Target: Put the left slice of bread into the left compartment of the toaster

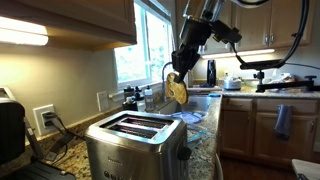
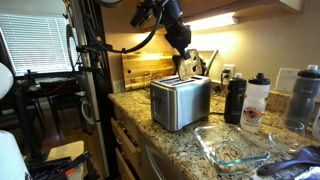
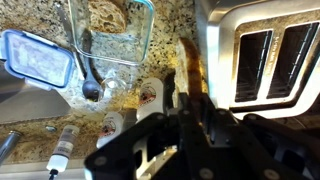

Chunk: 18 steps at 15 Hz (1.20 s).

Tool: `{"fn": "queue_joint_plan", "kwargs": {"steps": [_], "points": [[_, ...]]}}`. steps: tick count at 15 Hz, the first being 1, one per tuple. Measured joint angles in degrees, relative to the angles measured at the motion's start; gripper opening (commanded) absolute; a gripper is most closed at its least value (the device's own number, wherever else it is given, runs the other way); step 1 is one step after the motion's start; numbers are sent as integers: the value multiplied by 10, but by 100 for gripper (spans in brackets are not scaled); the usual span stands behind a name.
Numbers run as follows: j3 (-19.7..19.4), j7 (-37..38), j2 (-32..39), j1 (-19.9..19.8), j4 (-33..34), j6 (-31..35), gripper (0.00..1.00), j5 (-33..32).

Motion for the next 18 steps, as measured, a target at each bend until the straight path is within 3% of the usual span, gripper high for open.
{"fn": "queue_joint_plan", "kwargs": {"steps": [6,18], "points": [[-1,-43,-2,17,1,-1,8,49],[6,-75,-2,65,7,-2,8,71]]}}
